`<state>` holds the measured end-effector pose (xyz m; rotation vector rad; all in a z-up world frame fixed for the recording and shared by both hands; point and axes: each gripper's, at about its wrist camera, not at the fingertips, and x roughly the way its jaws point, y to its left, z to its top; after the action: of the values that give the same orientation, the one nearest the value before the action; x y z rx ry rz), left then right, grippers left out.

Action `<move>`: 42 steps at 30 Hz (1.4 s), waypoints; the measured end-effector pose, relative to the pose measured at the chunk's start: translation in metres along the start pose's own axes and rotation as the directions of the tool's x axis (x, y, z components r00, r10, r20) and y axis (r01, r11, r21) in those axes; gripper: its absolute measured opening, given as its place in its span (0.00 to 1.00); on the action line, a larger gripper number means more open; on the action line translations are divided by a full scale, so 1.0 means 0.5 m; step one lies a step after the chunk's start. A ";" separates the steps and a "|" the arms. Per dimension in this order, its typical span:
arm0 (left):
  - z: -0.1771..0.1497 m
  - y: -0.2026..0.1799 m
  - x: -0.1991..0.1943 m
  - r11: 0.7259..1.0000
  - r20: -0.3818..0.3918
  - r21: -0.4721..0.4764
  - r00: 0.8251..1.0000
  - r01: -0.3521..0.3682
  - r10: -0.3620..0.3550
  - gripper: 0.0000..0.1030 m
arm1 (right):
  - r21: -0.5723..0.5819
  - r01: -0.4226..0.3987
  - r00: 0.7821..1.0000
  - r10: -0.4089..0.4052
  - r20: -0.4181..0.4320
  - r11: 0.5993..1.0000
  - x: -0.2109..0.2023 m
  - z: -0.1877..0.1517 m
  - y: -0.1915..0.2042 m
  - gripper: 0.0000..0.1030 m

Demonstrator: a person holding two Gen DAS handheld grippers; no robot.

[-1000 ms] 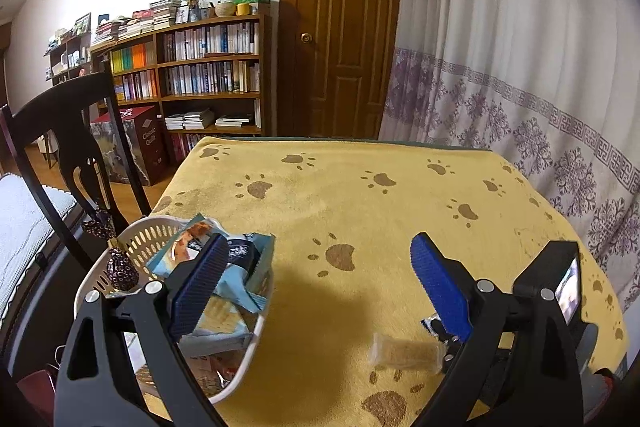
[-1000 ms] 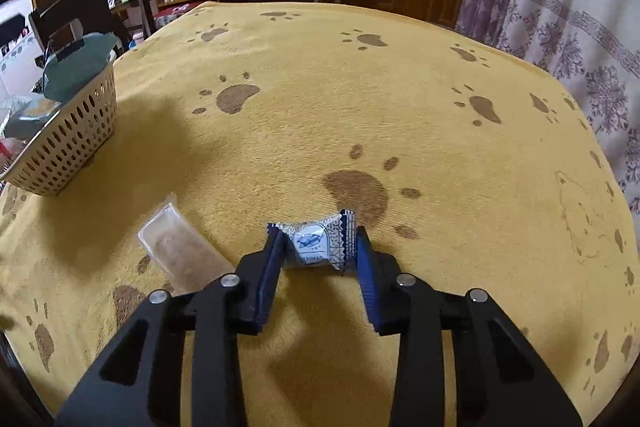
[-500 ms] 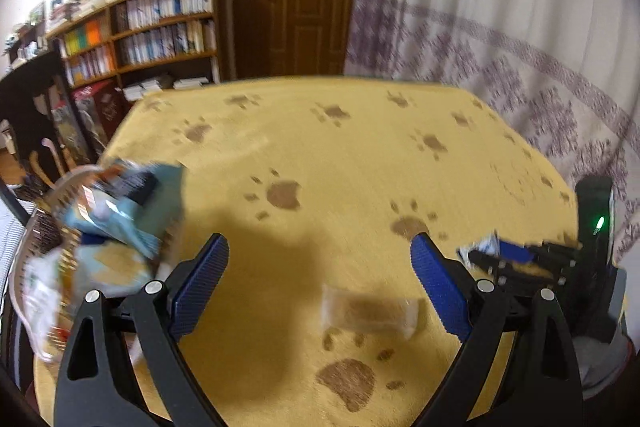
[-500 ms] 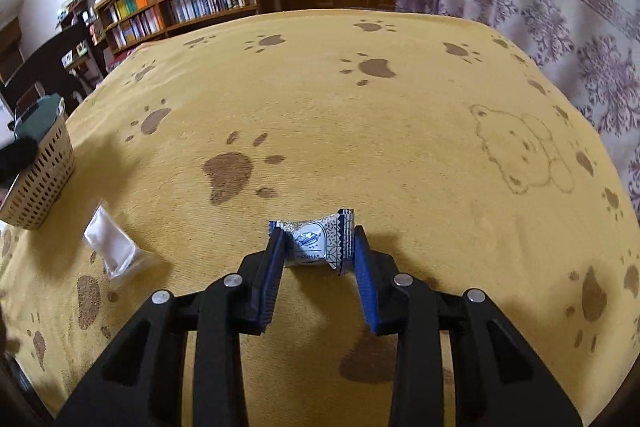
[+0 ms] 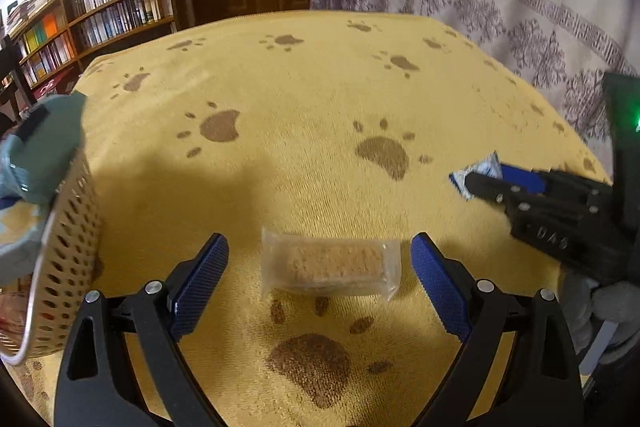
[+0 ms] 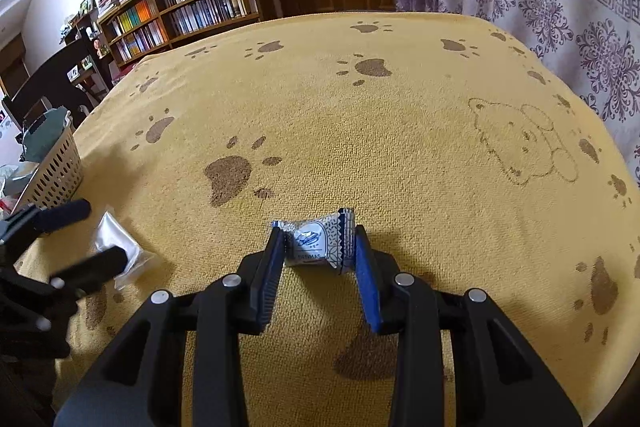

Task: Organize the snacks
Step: 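Grasp the clear packaged cracker bar with the left gripper, then carry the cracker bar over the basket and open the left gripper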

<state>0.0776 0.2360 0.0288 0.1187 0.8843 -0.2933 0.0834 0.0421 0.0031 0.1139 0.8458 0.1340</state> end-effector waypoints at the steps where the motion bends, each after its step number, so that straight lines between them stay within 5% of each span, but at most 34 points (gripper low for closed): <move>1: -0.002 -0.001 0.006 1.000 -0.007 0.002 1.000 -0.002 0.002 0.91 | 0.002 -0.002 1.000 0.002 0.000 1.000 0.000 -0.001 -0.001 0.34; 11: -0.016 -0.014 0.033 0.999 -0.028 0.042 0.999 -0.027 0.029 0.90 | 0.008 -0.012 1.000 0.012 0.002 1.000 0.000 -0.001 -0.003 0.34; 14: -0.014 -0.018 0.028 0.998 -0.014 0.058 1.000 -0.022 0.023 0.77 | 0.008 -0.012 1.000 0.012 0.002 1.000 0.000 -0.001 -0.003 0.34; 18: -0.012 -0.023 0.022 0.997 -0.003 0.074 1.000 -0.022 0.023 0.74 | 0.007 -0.011 1.000 0.011 0.002 1.000 0.000 -0.001 -0.003 0.34; 26: 0.010 -0.013 -0.039 0.997 0.086 0.060 0.995 -0.049 0.043 0.74 | 0.009 -0.021 1.000 0.021 0.007 1.000 -0.003 -0.002 -0.003 0.34; 34: 0.038 0.032 -0.122 0.995 0.191 -0.011 0.977 -0.097 0.097 0.74 | 0.019 -0.052 0.998 0.051 0.032 0.998 -0.015 -0.004 -0.006 0.28; 42: 0.057 0.099 -0.221 0.982 0.304 -0.107 0.936 -0.153 0.179 0.74 | 0.005 -0.061 0.997 0.061 0.049 0.998 -0.031 -0.013 0.007 0.26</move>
<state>0.0477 0.2992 0.1317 0.0676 0.5650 -0.1125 0.0682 0.0432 0.0107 0.1489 0.7939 0.1852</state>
